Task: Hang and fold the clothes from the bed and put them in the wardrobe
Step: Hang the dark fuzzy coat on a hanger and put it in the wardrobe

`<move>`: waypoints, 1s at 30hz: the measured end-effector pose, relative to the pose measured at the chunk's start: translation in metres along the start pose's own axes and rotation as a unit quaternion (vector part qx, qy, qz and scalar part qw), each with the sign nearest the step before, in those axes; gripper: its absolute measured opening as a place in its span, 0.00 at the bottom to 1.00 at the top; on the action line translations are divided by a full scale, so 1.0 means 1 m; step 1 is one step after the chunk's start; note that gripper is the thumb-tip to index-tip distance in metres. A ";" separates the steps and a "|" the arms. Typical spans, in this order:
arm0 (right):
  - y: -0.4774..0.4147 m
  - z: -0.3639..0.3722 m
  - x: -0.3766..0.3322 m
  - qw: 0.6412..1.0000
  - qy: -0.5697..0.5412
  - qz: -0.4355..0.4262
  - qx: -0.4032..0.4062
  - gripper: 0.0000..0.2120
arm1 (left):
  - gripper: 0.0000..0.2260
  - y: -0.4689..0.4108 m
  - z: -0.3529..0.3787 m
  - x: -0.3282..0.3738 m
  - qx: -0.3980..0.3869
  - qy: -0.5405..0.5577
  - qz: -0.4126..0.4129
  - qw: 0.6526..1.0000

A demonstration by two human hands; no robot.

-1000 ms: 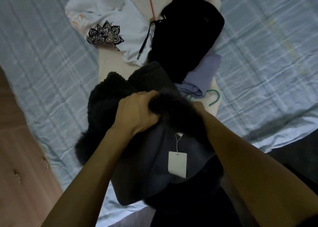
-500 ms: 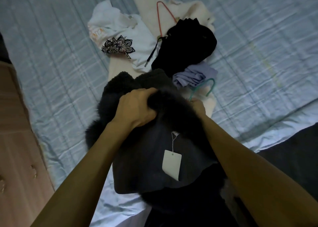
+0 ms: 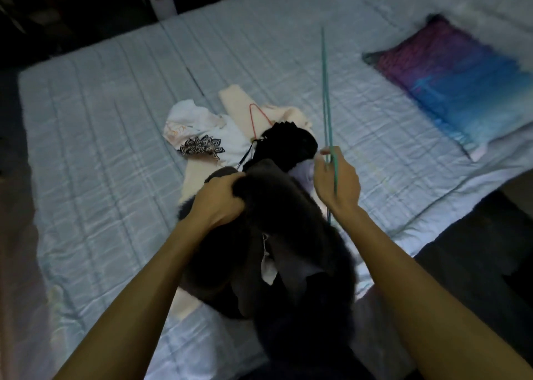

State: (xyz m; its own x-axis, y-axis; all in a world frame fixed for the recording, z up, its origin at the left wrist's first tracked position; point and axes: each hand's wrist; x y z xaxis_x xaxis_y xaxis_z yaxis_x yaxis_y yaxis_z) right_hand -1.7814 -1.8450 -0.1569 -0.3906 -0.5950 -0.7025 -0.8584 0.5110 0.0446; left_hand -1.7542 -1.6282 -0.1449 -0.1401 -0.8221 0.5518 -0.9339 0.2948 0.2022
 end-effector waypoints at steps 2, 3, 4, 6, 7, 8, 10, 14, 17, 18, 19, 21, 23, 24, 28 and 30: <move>0.001 -0.022 -0.028 0.998 0.012 -0.033 0.049 0.20 | 0.26 0.002 -0.010 0.009 0.026 -0.001 0.017 1.000; 0.004 -0.032 -0.039 0.996 0.021 -0.042 0.070 0.22 | 0.24 0.002 -0.015 0.014 0.039 0.001 0.025 0.999; 0.008 -0.039 -0.048 0.994 0.025 -0.056 0.095 0.23 | 0.22 0.001 -0.021 0.018 0.054 0.005 0.036 0.998; 0.020 -0.054 -0.061 0.985 0.012 -0.090 0.147 0.20 | 0.17 -0.004 -0.036 0.025 0.088 0.012 0.046 0.995; 0.027 -0.062 -0.067 0.981 -0.007 -0.101 0.163 0.20 | 0.15 -0.005 -0.046 0.029 0.107 0.016 0.048 0.993; 0.032 -0.068 -0.071 0.980 -0.034 -0.103 0.169 0.20 | 0.14 -0.007 -0.056 0.034 0.124 0.021 0.045 0.991; 0.043 -0.079 -0.080 0.976 -0.092 -0.113 0.163 0.19 | 0.15 -0.009 -0.081 0.043 0.157 0.031 0.038 0.986; 0.058 -0.086 -0.101 0.957 -0.218 -0.162 0.099 0.16 | 0.13 -0.012 -0.129 0.058 0.208 0.038 0.041 0.977; 0.068 -0.092 -0.116 0.936 -0.292 -0.187 0.063 0.15 | 0.13 -0.013 -0.157 0.062 0.225 0.031 0.042 0.973; 0.071 -0.096 -0.119 0.928 -0.310 -0.199 0.054 0.16 | 0.12 -0.014 -0.167 0.062 0.232 0.030 0.042 0.971; 0.073 -0.101 -0.121 0.921 -0.327 -0.209 0.042 0.16 | 0.12 -0.014 -0.179 0.063 0.242 0.030 0.042 0.969; 0.072 -0.108 -0.118 0.914 -0.345 -0.214 0.005 0.13 | 0.12 -0.013 -0.204 0.066 0.263 0.032 0.044 0.963; 0.069 -0.111 -0.112 0.915 -0.340 -0.217 -0.032 0.12 | 0.14 -0.012 -0.227 0.069 0.283 0.015 0.045 0.958; 0.068 -0.112 -0.109 0.920 -0.322 -0.220 -0.042 0.11 | 0.14 -0.011 -0.238 0.070 0.291 0.000 0.044 0.956; 0.064 -0.117 -0.107 0.951 -0.193 -0.238 -0.043 0.13 | 0.08 -0.010 -0.269 0.065 0.298 -0.039 0.056 0.952; 0.066 -0.113 -0.115 0.959 -0.123 -0.254 -0.035 0.12 | 0.07 -0.008 -0.272 0.065 0.305 -0.075 0.073 0.947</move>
State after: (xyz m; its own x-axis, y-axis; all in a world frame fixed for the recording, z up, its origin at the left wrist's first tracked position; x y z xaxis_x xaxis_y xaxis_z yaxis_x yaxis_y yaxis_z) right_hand -1.8306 -1.8134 0.0071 0.1668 -0.5871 -0.7921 -0.9408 0.1458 -0.3061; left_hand -1.6667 -1.5516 0.1096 -0.2838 -0.8678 0.4078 -0.9109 0.1111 -0.3975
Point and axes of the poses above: each hand's wrist, its own y-axis away from the middle knuckle, its own z-axis out of the palm, x = y × z, and after that the axes turned 1 degree about z, right-handed
